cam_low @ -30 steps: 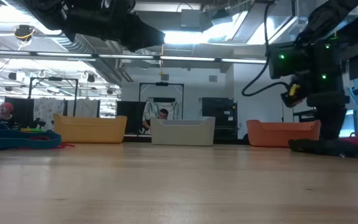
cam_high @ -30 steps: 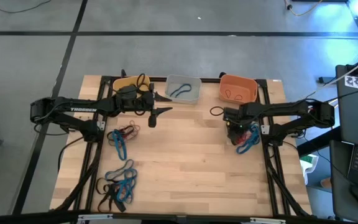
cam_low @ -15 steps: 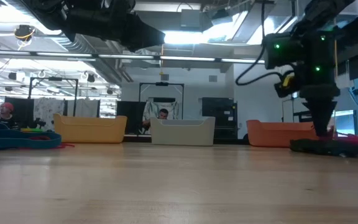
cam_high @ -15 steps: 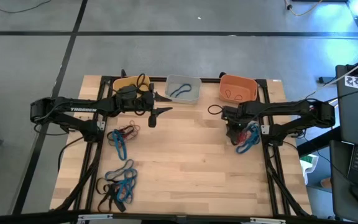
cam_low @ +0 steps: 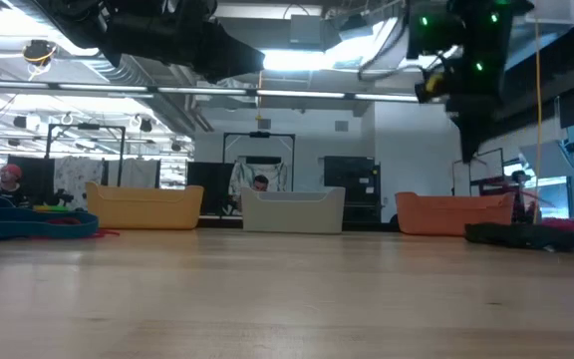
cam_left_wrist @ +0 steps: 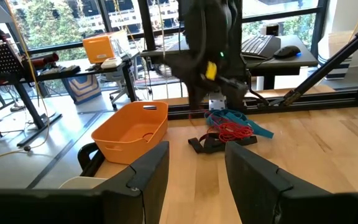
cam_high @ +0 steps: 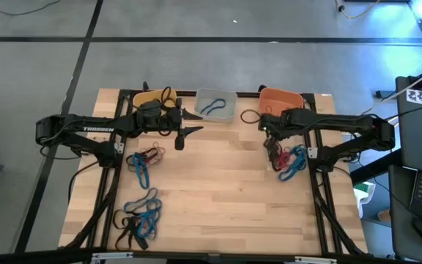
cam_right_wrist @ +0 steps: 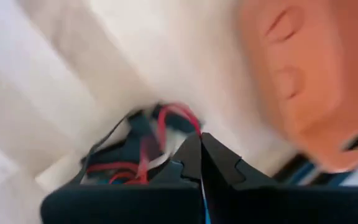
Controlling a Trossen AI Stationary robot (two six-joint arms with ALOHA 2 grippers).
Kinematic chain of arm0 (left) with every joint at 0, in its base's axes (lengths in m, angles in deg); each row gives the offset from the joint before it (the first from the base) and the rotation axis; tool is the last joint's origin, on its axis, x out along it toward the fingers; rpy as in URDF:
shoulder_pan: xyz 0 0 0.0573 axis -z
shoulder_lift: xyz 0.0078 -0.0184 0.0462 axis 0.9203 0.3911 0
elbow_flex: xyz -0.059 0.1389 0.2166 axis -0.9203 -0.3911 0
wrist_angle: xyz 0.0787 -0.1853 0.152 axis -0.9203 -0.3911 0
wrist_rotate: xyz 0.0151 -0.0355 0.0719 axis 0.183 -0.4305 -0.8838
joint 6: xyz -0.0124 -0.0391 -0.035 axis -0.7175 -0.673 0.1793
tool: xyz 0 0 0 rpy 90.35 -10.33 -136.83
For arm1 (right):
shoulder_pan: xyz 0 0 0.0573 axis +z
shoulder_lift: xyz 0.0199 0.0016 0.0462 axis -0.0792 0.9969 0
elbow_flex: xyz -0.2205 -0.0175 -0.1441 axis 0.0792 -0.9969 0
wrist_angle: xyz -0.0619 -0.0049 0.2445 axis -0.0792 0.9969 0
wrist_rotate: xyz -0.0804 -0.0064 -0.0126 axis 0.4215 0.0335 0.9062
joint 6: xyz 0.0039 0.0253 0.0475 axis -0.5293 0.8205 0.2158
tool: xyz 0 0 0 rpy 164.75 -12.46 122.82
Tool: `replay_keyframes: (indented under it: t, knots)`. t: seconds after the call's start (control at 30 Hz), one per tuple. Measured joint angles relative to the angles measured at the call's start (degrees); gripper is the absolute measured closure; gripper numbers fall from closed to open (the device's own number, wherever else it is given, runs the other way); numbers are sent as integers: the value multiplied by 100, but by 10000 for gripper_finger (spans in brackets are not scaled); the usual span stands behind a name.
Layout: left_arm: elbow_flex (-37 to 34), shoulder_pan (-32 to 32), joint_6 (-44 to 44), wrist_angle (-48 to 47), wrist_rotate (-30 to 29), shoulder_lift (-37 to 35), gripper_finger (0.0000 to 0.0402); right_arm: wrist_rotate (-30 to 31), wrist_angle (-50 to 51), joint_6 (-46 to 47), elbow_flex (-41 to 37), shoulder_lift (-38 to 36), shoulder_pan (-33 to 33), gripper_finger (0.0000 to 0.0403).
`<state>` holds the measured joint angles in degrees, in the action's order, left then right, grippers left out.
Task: Sort rubber bands into baskets
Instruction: Put the red rubber band into the orange bin
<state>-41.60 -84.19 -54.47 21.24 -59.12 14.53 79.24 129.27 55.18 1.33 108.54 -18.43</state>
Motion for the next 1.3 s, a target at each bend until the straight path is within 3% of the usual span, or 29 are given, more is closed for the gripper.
replay_keyframes:
  t: [0.27,0.5,0.6,0.83,1.3]
  knots:
    - [0,0,0,1,0,0,247,1215,-76,-369,703,-3,0,398]
    - [-1,-2,-4,0,0,0,247,2358,-360,-834,777,-4,-105,398]
    - [0,0,-28,0,0,-2,247,2548,-664,-1145,777,-4,-347,398]
    - [0,-1,-37,2,0,-1,247,2473,-1323,-1866,774,-2,-1232,397]
    - [0,-2,-44,2,0,-2,247,952,-2606,-1999,92,103,-2818,397]
